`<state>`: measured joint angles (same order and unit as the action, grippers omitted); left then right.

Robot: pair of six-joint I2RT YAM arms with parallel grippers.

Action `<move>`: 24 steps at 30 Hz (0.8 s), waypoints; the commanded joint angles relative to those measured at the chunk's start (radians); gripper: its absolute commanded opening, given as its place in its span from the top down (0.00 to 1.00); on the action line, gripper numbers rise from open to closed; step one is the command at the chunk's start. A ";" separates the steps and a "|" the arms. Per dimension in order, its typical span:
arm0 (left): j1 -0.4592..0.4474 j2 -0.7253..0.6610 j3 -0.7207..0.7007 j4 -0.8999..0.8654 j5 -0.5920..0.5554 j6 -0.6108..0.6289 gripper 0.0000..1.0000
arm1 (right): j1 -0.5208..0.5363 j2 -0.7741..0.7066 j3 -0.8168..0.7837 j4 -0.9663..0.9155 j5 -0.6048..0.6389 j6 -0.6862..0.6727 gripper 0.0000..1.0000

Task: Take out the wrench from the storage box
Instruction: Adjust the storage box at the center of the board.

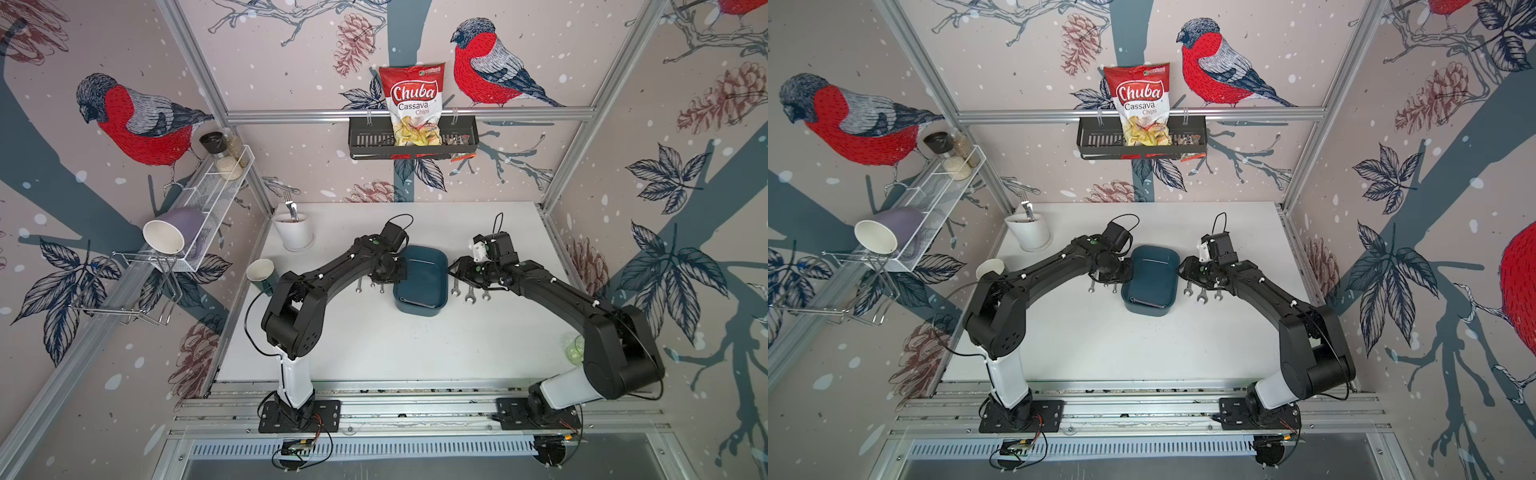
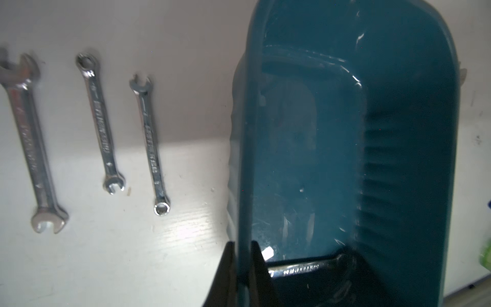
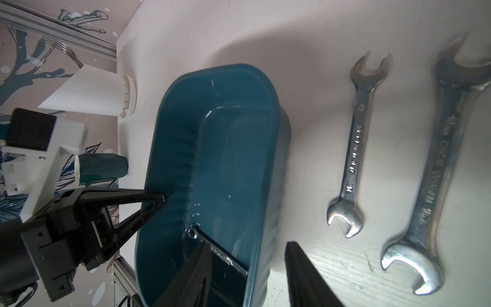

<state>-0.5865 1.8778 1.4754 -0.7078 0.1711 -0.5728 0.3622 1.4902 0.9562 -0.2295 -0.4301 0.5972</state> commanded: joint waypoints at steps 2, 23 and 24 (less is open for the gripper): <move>0.009 0.007 0.033 -0.187 0.240 -0.028 1.00 | -0.011 -0.049 0.006 -0.040 -0.019 -0.034 0.49; -0.005 -0.036 -0.062 -0.125 0.061 -0.105 1.00 | -0.019 -0.058 -0.017 -0.037 -0.055 -0.054 0.48; -0.011 -0.041 -0.079 -0.090 0.020 -0.116 1.00 | -0.019 -0.052 -0.019 -0.033 -0.055 -0.054 0.48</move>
<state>-0.5873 1.8473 1.4269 -0.9020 0.3321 -0.6395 0.3443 1.4284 0.9421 -0.2737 -0.4713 0.5529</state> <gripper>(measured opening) 0.113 0.521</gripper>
